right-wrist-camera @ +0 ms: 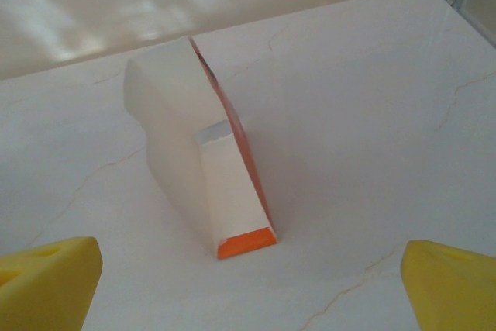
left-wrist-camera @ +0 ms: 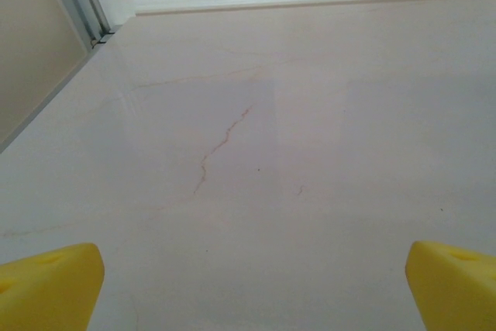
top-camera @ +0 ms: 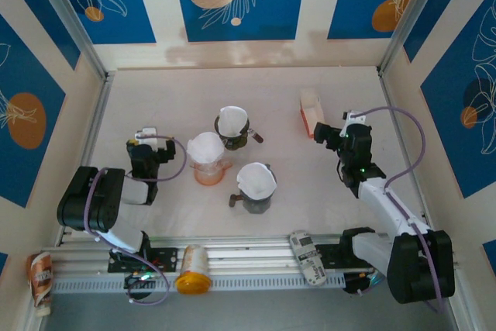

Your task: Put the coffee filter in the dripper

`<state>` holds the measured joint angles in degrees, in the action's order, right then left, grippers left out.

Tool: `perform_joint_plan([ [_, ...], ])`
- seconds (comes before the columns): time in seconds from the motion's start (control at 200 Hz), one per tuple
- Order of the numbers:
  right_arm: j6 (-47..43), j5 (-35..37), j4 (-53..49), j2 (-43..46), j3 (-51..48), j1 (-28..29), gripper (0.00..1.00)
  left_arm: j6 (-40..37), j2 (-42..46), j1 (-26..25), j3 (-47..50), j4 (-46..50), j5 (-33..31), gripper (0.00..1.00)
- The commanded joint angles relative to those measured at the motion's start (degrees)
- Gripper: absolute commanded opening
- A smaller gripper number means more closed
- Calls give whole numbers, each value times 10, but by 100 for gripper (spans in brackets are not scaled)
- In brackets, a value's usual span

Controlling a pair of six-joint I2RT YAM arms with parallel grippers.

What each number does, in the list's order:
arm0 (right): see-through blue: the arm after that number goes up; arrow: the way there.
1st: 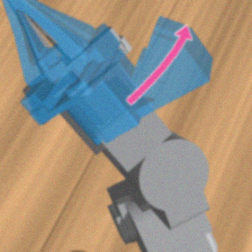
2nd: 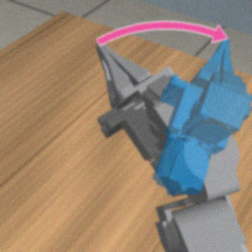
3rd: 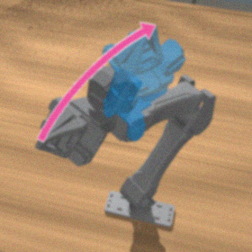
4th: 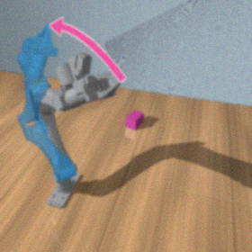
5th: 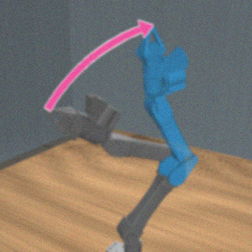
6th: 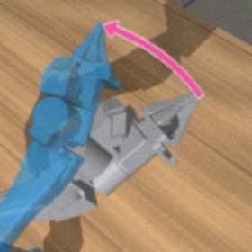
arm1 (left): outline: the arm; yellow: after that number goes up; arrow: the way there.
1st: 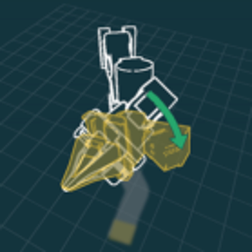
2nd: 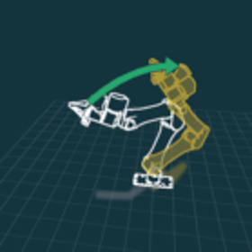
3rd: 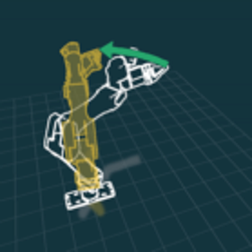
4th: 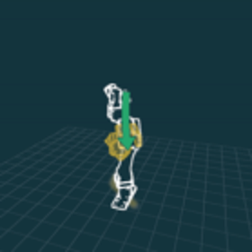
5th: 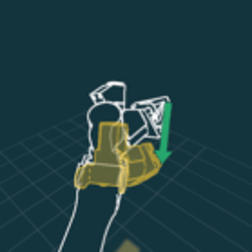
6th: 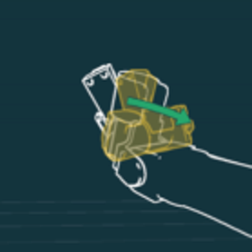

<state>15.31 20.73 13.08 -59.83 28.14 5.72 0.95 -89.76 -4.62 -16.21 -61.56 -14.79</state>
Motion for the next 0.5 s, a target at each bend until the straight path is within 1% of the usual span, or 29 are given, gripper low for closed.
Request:
perform_joint_plan([
  [0.0,-42,-16,120,-22,-32,-3,99,8,0,7,9,-37,6,100],
  [0.175,-103,-1,204,-120,-39,12,99,8,-1,7,13,-44,7,100],
  [0.225,-112,-16,238,-146,-46,7,99,8,0,8,13,-44,7,100],
  [0.31,-109,-35,288,-193,-56,-4,99,8,-1,8,13,-44,9,100],
  [0.405,-109,-36,357,-248,-64,-10,99,8,-1,8,12,-43,9,100],
  [0.43,-105,-39,362,-256,-62,-13,99,9,-1,8,12,-43,9,100],
  [0.47,-88,-57,339,-264,-54,-31,99,8,-1,8,12,-43,9,100],
  [0.495,-82,-59,371,-280,-56,-36,99,8,-1,9,12,-43,10,100],
])
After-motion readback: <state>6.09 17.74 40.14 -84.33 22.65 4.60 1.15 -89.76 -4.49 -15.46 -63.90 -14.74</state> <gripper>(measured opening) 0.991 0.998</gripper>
